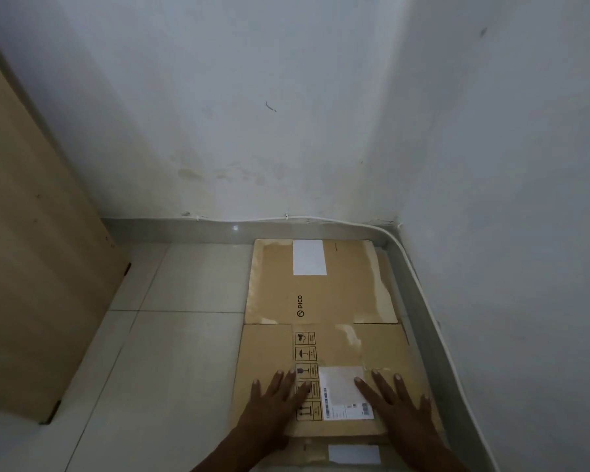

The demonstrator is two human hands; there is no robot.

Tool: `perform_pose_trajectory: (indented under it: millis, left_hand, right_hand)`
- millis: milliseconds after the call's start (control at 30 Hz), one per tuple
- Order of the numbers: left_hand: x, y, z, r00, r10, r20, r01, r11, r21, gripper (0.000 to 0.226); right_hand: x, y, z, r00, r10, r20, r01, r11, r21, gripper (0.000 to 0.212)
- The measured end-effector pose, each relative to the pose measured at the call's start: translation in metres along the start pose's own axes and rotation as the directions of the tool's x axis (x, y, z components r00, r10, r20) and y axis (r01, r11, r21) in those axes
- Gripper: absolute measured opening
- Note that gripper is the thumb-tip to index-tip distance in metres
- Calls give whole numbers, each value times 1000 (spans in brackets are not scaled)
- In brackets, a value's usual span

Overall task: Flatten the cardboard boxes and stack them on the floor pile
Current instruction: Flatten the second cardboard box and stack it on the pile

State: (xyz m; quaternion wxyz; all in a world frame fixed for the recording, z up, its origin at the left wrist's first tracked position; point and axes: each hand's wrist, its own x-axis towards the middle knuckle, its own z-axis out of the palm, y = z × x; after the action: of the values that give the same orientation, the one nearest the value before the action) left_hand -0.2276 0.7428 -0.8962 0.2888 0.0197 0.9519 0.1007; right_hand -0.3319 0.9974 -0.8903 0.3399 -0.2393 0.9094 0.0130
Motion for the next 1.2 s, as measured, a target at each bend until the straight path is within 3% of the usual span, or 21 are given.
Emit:
perform_pose_trajectory:
  millis: [133,300,567,667,733,900,1067,1200]
  left_hand:
    - [4,-1,9,1000,-10,13,11,999,-30,105]
    - [15,-6,18,993,-54,102,63,995,-83,111]
    - [16,-6,15,991,-43,127,56,994,-96,110]
    - [7,-8,0,988,-31,149,42,997,-72,104]
    - [-8,-4,-15,988,-54,144,61,997,-48,91]
    - [-95,6,-93,983,-116,139,126,990,-67,70]
    - [-211,13,-229,985,-165,40,168,981,-99,63]
    - [-313,27,-352,974,-212,-73,205,974,-97,59]
  right_hand:
    - [4,3,2,998,-29,56,29,1000,7,82]
    - [18,0,15,992,-9,122,-2,996,94,101]
    - [30,4,16,987,13,163,-22,998,56,112]
    - [26,-7,2,977,47,210,-53,998,24,106]
    - [13,-21,-15,986,51,158,-54,998,12,92]
    - [-67,-75,-81,998,-8,63,3,997,80,65]
    - [-175,-131,-206,999,-49,9,48,995,87,59]
    - [-274,-178,-331,985,-118,-126,126,990,62,60]
